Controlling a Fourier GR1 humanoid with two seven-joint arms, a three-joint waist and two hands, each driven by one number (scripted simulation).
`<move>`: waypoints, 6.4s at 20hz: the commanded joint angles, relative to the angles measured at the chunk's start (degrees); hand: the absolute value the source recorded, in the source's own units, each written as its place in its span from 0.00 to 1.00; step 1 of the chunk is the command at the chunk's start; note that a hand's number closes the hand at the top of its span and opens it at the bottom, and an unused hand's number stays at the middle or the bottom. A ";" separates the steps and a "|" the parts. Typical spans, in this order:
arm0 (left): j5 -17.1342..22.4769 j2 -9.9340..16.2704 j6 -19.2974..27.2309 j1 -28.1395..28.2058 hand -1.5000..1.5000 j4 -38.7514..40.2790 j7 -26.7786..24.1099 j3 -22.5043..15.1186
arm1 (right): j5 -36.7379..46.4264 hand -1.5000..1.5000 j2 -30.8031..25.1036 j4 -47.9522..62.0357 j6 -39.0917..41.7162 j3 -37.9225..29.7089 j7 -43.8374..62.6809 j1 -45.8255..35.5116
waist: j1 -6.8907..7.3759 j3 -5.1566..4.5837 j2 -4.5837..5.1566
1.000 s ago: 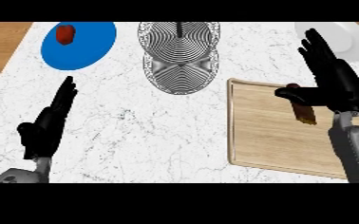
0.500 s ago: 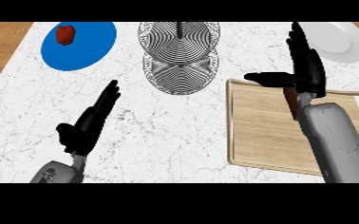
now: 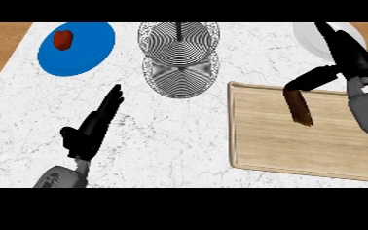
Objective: Pick the sweet potato from the tray and place it in the tiered basket
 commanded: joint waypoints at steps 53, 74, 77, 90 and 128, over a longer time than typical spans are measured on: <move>-11.42 -10.32 -4.41 -1.52 0.50 5.90 -2.16 7.44 | 22.42 0.00 7.39 -2.33 28.24 -2.15 23.82 8.92 | 0.54 0.44 0.72; -12.31 -10.43 -8.75 0.05 0.50 -3.25 5.69 11.55 | 34.18 1.00 10.95 -5.08 14.43 -5.96 2.77 18.76 | 0.40 0.46 0.56; -11.74 -9.63 -10.47 2.02 0.50 -5.27 5.52 12.15 | 34.01 1.00 7.52 -9.43 15.22 -8.21 -0.66 23.12 | 0.44 0.46 0.56; -11.87 -9.73 -10.94 2.07 0.50 -2.85 3.41 13.54 | 18.29 1.00 14.46 -33.87 11.55 -19.85 -0.20 21.26 | 0.00 0.44 0.34; -14.24 -13.03 -11.82 -1.73 0.50 -0.56 4.66 13.28 | 25.12 1.00 36.01 37.53 -5.03 -18.43 9.96 -49.98 | 2.74 0.41 1.17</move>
